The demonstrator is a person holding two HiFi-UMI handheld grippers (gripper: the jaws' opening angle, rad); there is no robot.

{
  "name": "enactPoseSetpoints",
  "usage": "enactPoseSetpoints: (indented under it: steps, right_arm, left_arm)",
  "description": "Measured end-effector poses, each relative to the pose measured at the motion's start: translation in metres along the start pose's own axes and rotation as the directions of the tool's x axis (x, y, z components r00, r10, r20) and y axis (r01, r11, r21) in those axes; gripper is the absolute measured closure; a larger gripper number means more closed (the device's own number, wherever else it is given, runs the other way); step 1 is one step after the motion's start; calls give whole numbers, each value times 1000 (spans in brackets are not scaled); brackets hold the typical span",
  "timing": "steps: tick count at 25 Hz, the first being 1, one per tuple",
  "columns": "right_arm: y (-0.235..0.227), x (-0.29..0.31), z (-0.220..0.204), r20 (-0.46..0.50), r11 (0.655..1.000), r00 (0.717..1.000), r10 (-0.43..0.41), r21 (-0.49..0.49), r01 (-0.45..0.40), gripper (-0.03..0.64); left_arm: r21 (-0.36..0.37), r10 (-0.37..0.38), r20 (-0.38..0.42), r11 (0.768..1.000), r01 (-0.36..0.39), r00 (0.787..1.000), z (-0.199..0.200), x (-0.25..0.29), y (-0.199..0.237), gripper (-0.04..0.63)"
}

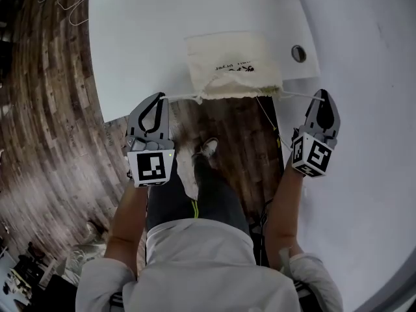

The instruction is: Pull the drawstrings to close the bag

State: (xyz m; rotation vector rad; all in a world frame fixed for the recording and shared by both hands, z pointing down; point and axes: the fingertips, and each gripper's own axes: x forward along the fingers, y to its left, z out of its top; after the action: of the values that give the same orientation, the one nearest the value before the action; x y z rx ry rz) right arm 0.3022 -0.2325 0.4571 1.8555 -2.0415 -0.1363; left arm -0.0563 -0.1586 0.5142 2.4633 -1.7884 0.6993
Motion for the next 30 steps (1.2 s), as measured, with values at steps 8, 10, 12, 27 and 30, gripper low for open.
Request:
enactPoseSetpoints:
  steps: [8, 10, 12, 27, 30]
  right_arm:
    - [-8, -41, 35, 30, 999, 999, 25, -47, -24, 572]
    - [-2, -41, 36, 17, 996, 999, 43, -83, -41, 572]
    - [1, -46, 41, 13, 994, 999, 45, -100, -43, 572]
    - [-8, -112, 90, 22, 998, 1000, 5, -69, -4, 572]
    - [-5, -112, 99, 31, 997, 999, 29, -69, -27, 572]
  left_arm:
    - [12, 136, -11, 991, -136, 991, 15, -27, 29, 575]
    - [5, 161, -4, 987, -161, 987, 18, -32, 40, 575]
    - [5, 189, 19, 982, -189, 982, 25, -40, 52, 575]
    - [-59, 279, 159, 960, -273, 947, 100, -110, 113, 575]
    - [-85, 300, 188, 954, -289, 935, 115, -121, 127, 575]
